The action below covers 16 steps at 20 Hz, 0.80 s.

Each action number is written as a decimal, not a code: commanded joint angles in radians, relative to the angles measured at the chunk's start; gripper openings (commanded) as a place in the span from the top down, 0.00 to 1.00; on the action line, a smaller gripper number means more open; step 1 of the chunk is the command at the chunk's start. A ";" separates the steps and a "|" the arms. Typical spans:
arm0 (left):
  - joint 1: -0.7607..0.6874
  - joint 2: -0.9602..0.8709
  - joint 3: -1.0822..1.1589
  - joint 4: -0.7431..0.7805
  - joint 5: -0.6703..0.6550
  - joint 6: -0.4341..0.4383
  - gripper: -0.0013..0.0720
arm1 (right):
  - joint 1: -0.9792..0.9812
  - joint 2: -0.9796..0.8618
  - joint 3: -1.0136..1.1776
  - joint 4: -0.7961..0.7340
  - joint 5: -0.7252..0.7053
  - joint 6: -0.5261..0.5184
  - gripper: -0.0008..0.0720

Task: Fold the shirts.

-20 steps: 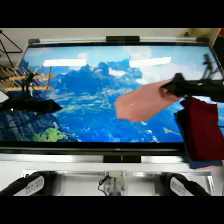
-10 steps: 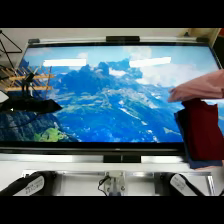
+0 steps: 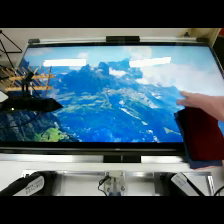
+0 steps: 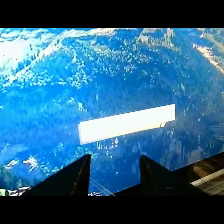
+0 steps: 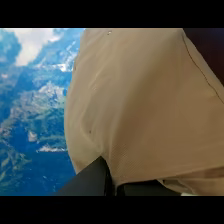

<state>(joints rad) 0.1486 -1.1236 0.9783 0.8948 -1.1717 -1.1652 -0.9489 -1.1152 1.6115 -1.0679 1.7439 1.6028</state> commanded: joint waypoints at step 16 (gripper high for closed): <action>-0.005 0.001 0.000 -0.013 0.044 0.004 0.44 | -0.021 0.144 -0.640 -0.671 -0.109 -0.047 0.07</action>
<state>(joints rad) 0.1467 -1.1236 0.9783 0.8810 -1.1275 -1.1610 -0.9710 -0.9771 1.0290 -1.6688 1.7065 1.5757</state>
